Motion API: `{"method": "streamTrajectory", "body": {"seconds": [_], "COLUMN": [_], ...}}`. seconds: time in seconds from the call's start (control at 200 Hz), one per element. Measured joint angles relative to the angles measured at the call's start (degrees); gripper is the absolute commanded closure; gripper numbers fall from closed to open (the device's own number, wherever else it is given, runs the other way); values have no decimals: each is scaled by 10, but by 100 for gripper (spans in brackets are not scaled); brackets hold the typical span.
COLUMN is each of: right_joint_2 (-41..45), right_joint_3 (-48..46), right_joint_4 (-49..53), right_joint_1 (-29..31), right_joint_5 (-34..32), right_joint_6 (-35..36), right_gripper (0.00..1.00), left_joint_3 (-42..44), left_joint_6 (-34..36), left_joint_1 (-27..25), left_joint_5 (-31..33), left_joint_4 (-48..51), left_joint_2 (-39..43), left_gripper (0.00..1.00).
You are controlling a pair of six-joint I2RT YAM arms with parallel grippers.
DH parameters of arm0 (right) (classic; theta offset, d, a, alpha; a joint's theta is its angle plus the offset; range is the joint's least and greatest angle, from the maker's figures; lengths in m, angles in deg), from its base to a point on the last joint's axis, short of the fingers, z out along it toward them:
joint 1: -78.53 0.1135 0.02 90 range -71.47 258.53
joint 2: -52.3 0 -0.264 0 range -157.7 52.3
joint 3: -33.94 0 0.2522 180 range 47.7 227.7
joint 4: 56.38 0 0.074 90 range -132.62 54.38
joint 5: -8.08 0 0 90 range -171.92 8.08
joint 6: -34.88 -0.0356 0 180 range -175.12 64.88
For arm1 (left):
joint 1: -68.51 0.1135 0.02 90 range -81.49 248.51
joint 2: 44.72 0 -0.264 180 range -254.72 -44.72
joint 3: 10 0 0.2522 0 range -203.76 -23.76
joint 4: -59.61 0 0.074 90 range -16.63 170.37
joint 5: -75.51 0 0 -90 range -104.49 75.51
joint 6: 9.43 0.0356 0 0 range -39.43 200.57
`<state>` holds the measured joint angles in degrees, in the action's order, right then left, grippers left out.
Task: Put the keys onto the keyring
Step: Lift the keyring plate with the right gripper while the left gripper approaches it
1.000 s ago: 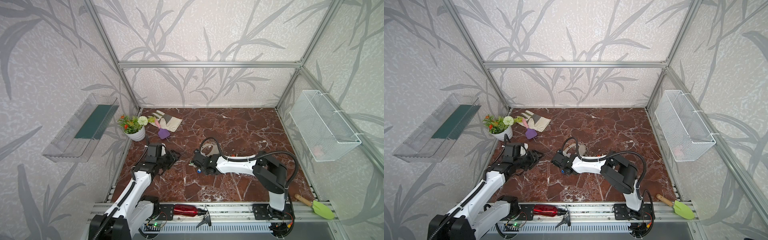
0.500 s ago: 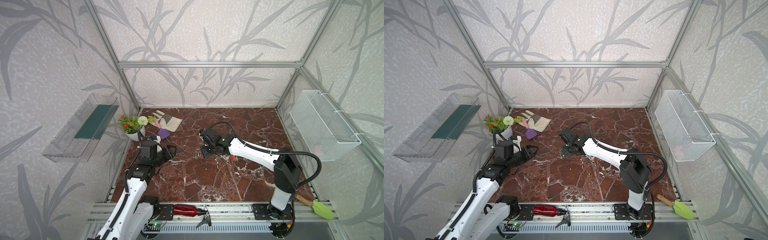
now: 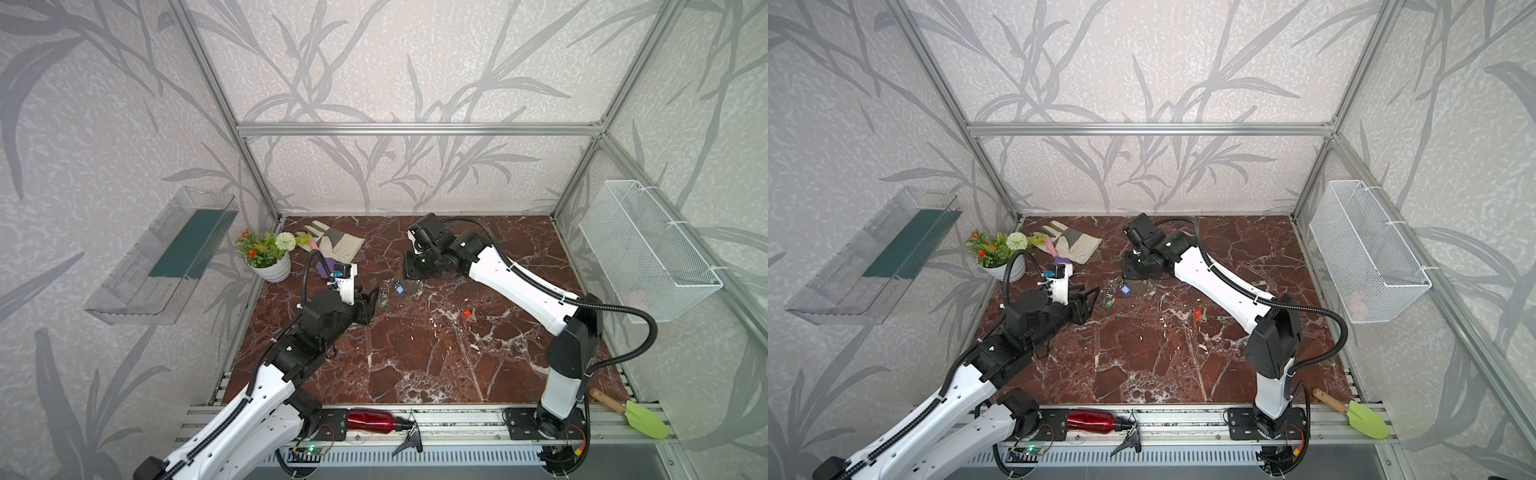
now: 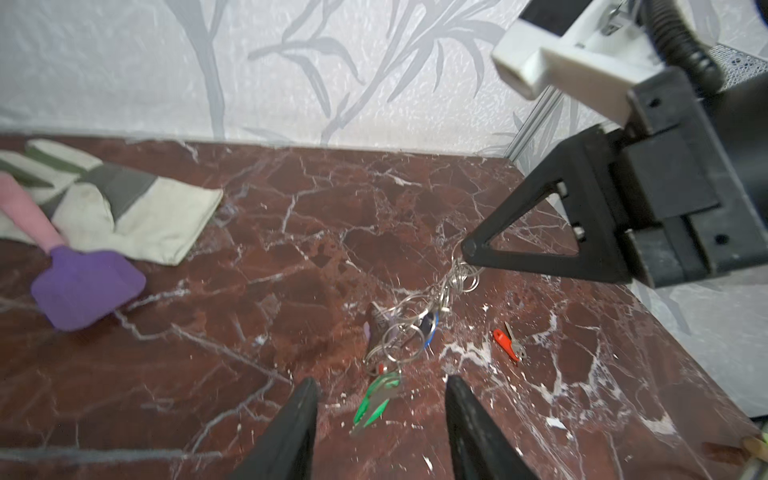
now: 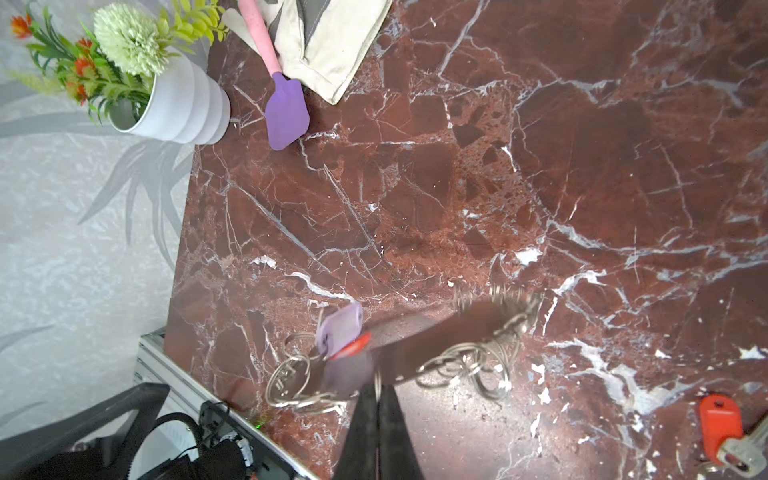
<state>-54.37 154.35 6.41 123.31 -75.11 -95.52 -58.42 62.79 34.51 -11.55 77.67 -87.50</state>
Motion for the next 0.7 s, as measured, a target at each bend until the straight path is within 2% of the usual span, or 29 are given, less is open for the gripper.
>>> {"method": "streamTrajectory", "body": {"seconds": [0.18,0.31,0.355,0.43,0.515,0.7], "right_joint_2": [-8,-8,-8,-8,-8,-8], "right_joint_3": [3,3,3,3,3,3], "right_joint_4": [48,70,75,89,102,107], "right_joint_1": [-26,-35,-42,-48,-57,-66], "right_joint_5": [18,23,32,47,57,66], "right_joint_6": [-50,-68,-80,-96,-109,-129], "right_gripper": [100,100,100,100,100,100], "left_joint_3": [0,5,31,55,68,78], "left_joint_6": [82,120,148,184,208,226], "left_joint_1": [-76,-93,-101,-110,-121,-142], "left_joint_5": [37,46,46,33,11,-14], "left_joint_4": [-104,-129,-213,-288,-325,-393], "left_joint_2": [-64,-94,-111,-150,-191,-206], "left_gripper": [56,58,59,59,59,54]}}
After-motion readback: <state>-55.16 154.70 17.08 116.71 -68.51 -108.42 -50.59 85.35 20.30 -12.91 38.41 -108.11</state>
